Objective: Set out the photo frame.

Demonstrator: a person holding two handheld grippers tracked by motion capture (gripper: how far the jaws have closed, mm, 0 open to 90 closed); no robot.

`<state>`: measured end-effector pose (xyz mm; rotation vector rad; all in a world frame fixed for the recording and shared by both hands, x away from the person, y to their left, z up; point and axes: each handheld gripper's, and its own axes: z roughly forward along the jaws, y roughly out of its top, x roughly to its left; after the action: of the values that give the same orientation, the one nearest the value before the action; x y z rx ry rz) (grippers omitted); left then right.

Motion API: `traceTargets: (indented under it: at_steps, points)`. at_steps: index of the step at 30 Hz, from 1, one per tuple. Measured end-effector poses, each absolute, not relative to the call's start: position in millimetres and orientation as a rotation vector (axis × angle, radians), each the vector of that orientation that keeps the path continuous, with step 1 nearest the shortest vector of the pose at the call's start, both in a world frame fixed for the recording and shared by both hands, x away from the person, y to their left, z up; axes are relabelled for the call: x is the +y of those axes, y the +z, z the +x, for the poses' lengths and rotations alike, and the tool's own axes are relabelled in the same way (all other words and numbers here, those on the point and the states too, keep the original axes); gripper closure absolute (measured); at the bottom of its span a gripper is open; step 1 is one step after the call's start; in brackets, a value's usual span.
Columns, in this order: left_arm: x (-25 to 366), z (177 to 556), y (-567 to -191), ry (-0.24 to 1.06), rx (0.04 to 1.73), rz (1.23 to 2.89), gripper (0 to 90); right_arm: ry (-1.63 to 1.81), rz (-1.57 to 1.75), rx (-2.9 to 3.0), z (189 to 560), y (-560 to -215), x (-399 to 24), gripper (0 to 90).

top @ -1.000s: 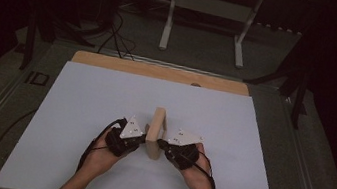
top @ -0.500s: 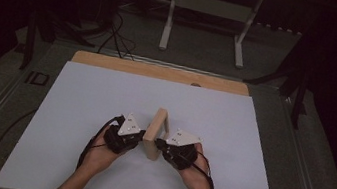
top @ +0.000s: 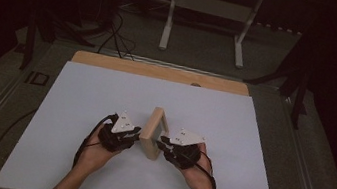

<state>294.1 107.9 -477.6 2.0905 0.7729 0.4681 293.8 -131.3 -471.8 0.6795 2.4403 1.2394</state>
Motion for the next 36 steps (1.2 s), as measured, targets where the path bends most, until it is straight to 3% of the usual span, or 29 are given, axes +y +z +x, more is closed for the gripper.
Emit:
traceTargets:
  at_steps: [36]
  points:
    - [137.7, 288.9, -469.2, 0.442, 0.862, 1.987, 61.5, 1.269, 0.709, 2.425, 295.5, -471.2, -140.8, 59.4]
